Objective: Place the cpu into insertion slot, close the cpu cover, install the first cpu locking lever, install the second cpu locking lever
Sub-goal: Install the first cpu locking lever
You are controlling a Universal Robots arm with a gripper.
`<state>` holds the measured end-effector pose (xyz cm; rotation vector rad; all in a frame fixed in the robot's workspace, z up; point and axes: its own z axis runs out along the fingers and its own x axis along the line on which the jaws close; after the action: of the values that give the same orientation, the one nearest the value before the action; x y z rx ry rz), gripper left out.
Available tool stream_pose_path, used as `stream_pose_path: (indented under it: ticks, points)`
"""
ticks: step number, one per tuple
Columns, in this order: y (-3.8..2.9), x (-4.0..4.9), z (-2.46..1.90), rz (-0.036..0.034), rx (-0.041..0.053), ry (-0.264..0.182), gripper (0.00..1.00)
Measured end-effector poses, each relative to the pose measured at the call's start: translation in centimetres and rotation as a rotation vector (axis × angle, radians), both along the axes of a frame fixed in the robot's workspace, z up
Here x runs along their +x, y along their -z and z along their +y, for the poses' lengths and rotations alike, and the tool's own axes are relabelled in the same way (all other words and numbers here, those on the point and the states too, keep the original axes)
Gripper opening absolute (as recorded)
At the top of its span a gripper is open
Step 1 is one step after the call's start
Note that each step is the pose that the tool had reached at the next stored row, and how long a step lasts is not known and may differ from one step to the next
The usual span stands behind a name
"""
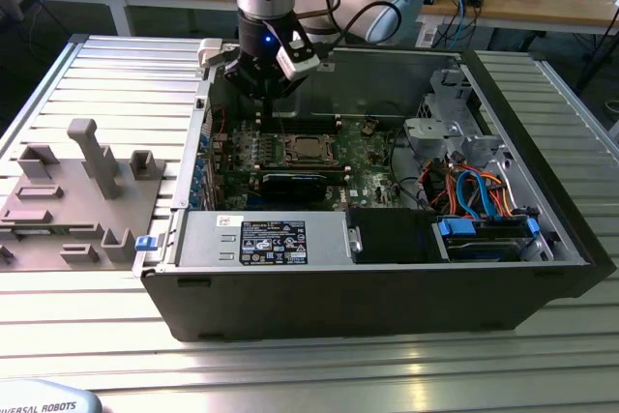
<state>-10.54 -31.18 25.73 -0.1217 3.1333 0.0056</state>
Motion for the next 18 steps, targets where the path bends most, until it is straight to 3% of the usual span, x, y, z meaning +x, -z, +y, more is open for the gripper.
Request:
stream_pose_path:
  ticks: [8, 18]
  points:
    - [-0.19, 0.00, 1.02, -0.0001, 0.0115, 0.000, 0.11]
    - [-0.19, 0.27, 1.11, -0.0001, 0.0117, 0.000, 0.11]
